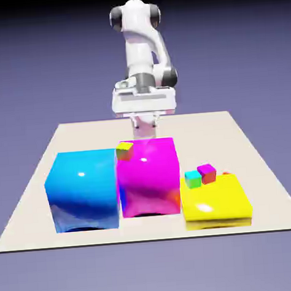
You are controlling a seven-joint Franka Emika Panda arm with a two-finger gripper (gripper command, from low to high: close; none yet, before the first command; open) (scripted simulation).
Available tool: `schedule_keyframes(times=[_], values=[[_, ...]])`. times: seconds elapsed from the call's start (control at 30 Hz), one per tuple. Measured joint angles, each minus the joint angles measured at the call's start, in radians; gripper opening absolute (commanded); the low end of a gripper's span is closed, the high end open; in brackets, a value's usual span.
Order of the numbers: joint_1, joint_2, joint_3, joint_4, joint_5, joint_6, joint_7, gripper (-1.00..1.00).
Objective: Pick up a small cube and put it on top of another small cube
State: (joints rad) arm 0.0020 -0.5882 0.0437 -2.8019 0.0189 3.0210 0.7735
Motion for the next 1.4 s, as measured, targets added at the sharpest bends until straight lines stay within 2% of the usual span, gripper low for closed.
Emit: schedule_keyframes(times=[1.4], values=[[-0.348,-0.632,1.522,0.283,0.659,-0.558,1.132,0.00]])
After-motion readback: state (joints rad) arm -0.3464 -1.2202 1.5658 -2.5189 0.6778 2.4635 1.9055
